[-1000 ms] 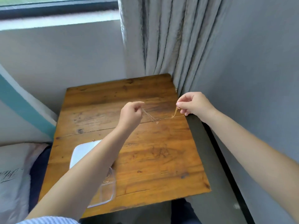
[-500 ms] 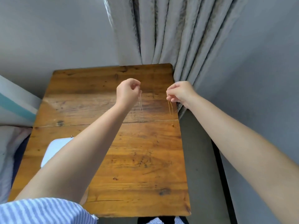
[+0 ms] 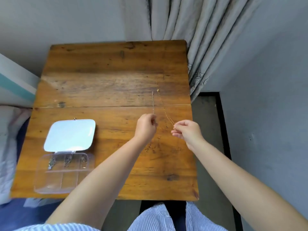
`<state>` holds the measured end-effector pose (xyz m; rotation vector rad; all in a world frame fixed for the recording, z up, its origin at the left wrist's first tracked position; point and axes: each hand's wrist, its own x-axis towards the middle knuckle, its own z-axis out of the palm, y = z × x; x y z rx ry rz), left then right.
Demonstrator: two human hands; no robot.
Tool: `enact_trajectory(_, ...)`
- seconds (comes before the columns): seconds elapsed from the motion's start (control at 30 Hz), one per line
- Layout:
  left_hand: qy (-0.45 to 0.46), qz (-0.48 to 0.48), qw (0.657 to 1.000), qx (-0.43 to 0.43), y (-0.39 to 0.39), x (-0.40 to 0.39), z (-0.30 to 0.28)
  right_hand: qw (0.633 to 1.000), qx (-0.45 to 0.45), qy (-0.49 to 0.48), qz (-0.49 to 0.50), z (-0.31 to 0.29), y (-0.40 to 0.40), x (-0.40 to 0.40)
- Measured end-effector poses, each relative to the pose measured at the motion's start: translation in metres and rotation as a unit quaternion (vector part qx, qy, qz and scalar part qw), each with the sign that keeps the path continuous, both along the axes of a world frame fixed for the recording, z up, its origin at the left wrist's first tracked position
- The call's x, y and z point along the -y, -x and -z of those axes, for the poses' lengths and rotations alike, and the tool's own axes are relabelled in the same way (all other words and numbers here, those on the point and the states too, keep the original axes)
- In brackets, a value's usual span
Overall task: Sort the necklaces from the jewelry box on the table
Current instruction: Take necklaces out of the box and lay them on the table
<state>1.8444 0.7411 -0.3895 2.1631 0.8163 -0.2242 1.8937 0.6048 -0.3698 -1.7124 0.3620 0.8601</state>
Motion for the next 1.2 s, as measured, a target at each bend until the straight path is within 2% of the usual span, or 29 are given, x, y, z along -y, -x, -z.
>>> enact_trajectory(0.17,-0.029,0.073,0.992,-0.098,0.066,0.032,0.041,0.993,-0.071,0.095,-0.026,0.059,0.072,0.027)
enact_trajectory(0.27,-0.07,0.135,0.981,-0.116,0.093,0.038,0.051,0.984,-0.059,0.16,-0.053,0.071,0.096,0.035)
enact_trajectory(0.43,-0.094,0.212,0.968,-0.098,0.126,0.044,0.06,0.973,-0.01,0.204,-0.111,0.071,0.113,0.042)
enact_trajectory(0.63,-0.077,0.23,0.965,-0.097,0.145,0.052,0.062,0.93,0.043,0.277,-0.239,0.072,0.123,0.055)
enact_trajectory(0.77,-0.06,0.237,0.964,-0.102,0.155,0.052,0.054,0.881,0.099,0.292,-0.36,0.058,0.113,0.059)
enact_trajectory(0.83,-0.064,0.173,0.978,-0.094,0.163,0.049,0.046,0.857,0.138,0.285,-0.407,0.048,0.108,0.055)
enact_trajectory(0.93,-0.06,-0.029,0.992,-0.105,0.177,0.027,0.032,0.817,0.214,0.255,-0.472,0.031,0.104,0.033)
enact_trajectory(1.07,-0.077,-0.113,0.984,-0.114,0.205,-0.028,0.003,0.769,0.298,0.199,-0.53,0.009,0.105,-0.022)
enact_trajectory(1.2,-0.116,-0.195,0.969,-0.099,0.237,-0.101,-0.02,0.725,0.334,0.154,-0.582,0.0,0.124,-0.089)
